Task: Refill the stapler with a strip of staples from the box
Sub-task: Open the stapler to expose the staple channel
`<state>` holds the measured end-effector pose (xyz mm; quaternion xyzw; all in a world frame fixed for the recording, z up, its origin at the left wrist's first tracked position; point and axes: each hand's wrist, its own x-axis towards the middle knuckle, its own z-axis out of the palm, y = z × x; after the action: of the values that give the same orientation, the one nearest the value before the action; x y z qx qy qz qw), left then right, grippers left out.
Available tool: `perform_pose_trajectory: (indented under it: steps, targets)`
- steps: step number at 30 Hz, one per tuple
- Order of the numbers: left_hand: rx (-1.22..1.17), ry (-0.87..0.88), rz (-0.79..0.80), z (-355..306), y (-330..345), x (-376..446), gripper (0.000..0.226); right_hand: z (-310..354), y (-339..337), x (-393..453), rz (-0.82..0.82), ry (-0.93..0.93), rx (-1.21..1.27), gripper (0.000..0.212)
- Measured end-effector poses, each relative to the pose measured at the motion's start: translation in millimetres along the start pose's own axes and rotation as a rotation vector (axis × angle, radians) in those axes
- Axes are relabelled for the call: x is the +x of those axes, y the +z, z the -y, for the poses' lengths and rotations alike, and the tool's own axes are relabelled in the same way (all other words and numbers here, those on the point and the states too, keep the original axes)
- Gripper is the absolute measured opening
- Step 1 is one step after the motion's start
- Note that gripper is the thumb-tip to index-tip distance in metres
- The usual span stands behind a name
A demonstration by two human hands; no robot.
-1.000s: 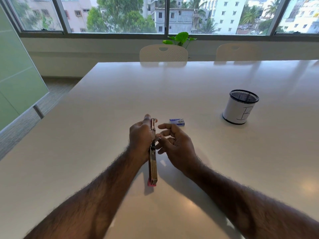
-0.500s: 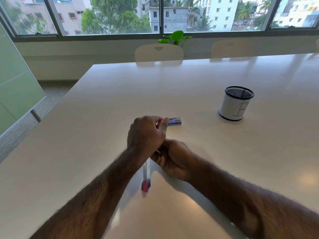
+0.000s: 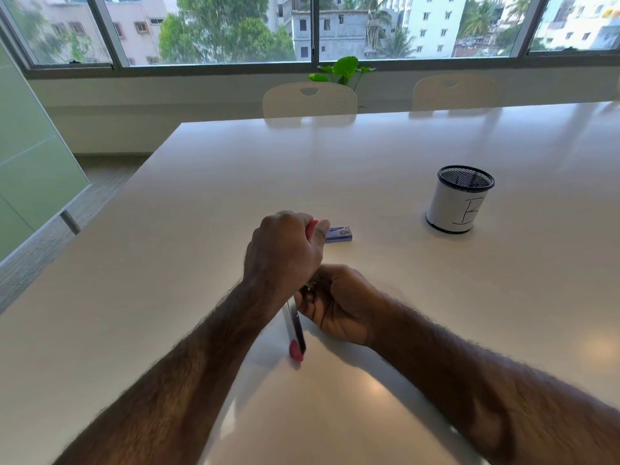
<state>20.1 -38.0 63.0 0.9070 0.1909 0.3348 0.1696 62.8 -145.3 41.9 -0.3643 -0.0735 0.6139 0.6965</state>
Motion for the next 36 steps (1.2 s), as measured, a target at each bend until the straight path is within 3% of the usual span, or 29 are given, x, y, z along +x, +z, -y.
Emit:
perform_pose_trajectory:
  steps: [2,5,8,10,13,15,17,20,24,28,36]
  targets:
    - [0.023,0.007,0.031,-3.3,4.9,-4.1,0.038,-3.3,-2.1,1.7,0.038,-0.005,0.038,0.051]
    - [0.005,-0.019,0.017,-7.6,12.2,-9.0,0.038,-7.0,-4.4,4.2,0.037,-0.018,0.022,0.04]
    - [-0.18,-0.202,0.07,1.4,9.2,-3.5,0.042,-7.0,-3.5,6.0,0.009,0.016,0.025,0.031]
    - [-0.385,-0.453,0.076,12.1,4.5,2.9,0.049,-7.2,-3.0,7.2,-0.01,0.012,0.032,0.026]
    - [-0.957,-0.815,0.182,23.0,-2.0,9.7,0.041,-6.2,-2.7,7.4,-0.046,-0.019,-0.07,0.02]
    - [-1.186,-0.907,0.285,25.1,-1.9,10.5,0.039,-5.2,-3.6,7.8,-0.108,-0.084,-0.215,0.014]
    - [-1.263,-0.943,0.319,26.6,0.6,10.3,0.038,-5.5,-5.2,9.3,-0.225,-0.225,-0.419,0.013]
    - [-1.281,-0.966,0.356,26.1,4.8,7.4,0.038,-6.2,-5.9,9.7,-0.388,-0.491,-0.651,0.009]
    - [-1.149,-1.012,0.299,26.8,10.4,1.7,0.036,-6.0,-6.8,10.7,-0.43,-0.779,-0.847,0.008]
    - [-0.836,-0.951,0.3,27.5,12.0,-0.2,0.043,-7.8,-9.8,11.9,-0.375,-0.757,-0.992,0.02]
    - [-0.889,-0.995,0.242,19.8,8.4,-5.3,0.032,-5.5,-10.4,11.0,-0.311,-0.639,-0.861,0.009]
